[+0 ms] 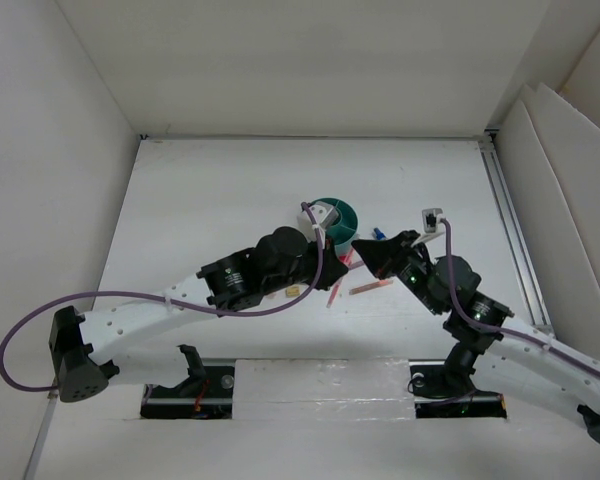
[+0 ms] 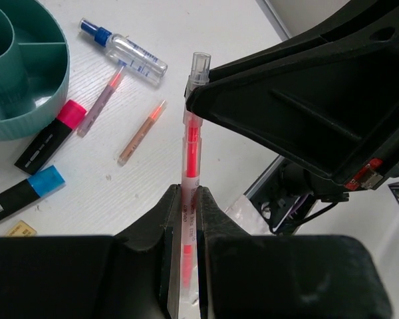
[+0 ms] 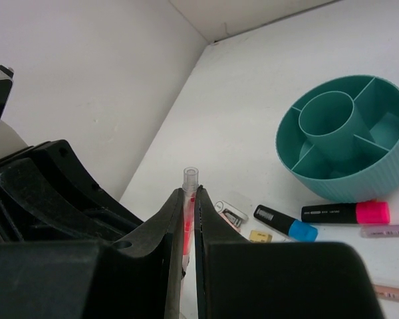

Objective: Sort the stationery into containers
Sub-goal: Close the pen cap on the pen.

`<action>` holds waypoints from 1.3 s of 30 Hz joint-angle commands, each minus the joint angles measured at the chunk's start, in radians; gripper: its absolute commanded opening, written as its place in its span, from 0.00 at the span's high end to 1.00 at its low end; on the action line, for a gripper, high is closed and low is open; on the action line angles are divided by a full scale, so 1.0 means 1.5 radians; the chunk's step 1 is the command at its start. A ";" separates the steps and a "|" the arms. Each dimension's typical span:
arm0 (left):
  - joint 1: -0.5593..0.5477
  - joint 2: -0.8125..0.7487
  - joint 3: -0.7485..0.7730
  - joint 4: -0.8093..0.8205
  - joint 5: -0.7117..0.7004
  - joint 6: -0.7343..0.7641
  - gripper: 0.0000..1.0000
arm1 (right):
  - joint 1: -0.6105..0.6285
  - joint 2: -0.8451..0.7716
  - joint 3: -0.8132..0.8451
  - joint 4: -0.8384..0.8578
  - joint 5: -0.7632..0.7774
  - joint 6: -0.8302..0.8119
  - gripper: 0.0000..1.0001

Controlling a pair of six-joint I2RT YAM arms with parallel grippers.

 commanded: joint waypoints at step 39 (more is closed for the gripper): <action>0.012 0.024 0.058 0.051 0.002 -0.043 1.00 | 0.080 -0.011 0.021 -0.068 0.118 -0.054 1.00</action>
